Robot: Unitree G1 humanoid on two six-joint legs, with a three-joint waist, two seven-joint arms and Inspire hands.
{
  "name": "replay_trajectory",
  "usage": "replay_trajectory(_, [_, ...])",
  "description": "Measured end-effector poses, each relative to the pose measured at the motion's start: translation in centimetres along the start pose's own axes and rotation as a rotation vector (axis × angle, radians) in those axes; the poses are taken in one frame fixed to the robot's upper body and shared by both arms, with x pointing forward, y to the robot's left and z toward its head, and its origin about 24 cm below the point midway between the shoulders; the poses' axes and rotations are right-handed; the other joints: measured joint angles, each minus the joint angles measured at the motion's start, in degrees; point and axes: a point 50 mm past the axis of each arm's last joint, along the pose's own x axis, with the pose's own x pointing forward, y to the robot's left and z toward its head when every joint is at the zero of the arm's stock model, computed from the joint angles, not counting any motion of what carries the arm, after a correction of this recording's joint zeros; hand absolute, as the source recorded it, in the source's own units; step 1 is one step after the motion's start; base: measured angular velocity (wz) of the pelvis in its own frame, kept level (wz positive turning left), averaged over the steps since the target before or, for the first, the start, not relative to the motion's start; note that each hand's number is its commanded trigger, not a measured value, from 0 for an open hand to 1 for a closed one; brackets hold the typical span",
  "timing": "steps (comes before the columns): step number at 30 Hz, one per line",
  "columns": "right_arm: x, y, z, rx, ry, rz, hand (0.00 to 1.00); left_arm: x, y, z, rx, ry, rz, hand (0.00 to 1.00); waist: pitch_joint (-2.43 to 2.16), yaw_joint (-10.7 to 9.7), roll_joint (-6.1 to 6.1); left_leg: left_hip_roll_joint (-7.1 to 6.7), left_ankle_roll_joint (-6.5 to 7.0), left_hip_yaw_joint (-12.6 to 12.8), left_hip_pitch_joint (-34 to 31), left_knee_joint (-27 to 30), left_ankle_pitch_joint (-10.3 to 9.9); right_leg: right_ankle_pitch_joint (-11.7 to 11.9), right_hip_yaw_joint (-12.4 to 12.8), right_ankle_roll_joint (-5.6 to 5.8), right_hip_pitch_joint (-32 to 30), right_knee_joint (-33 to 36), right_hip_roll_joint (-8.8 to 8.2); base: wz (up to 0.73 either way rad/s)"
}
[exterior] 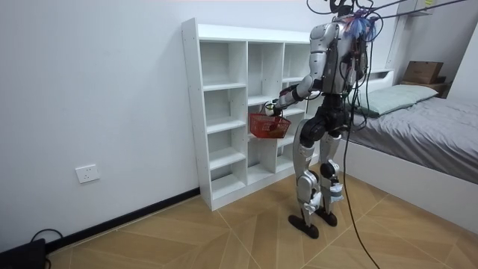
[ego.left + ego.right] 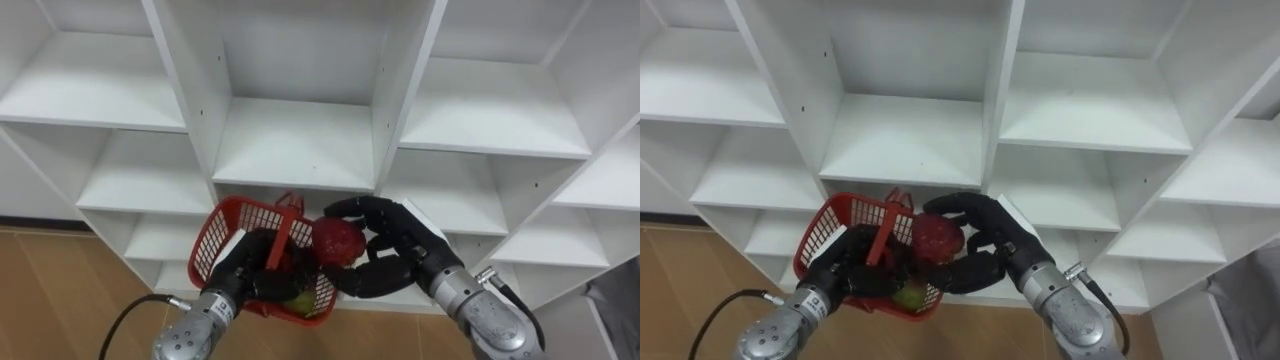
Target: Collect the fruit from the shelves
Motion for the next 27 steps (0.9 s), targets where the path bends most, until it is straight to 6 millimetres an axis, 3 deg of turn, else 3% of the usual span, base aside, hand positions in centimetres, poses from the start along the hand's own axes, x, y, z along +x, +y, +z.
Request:
replay_trajectory(11, [0.0,0.1,-0.1,0.003,0.002,0.012,1.0,0.2,-0.4,0.6,-0.009,-0.033,-0.016,1.0,-0.53,0.0,0.87,0.02,0.0,0.0,0.0,0.0,0.0,0.0,0.0,0.0,0.0,0.0,0.02,0.0])
replay_trajectory(27, [0.0,0.2,-0.1,0.003,0.001,0.018,1.0,0.2,-0.6,1.1,-0.008,-0.051,-0.047,1.0,-0.43,0.4,0.65,0.04,0.0,0.1,0.0,0.0,0.0,0.0,0.2,0.0,0.0,0.0,0.04,0.0])
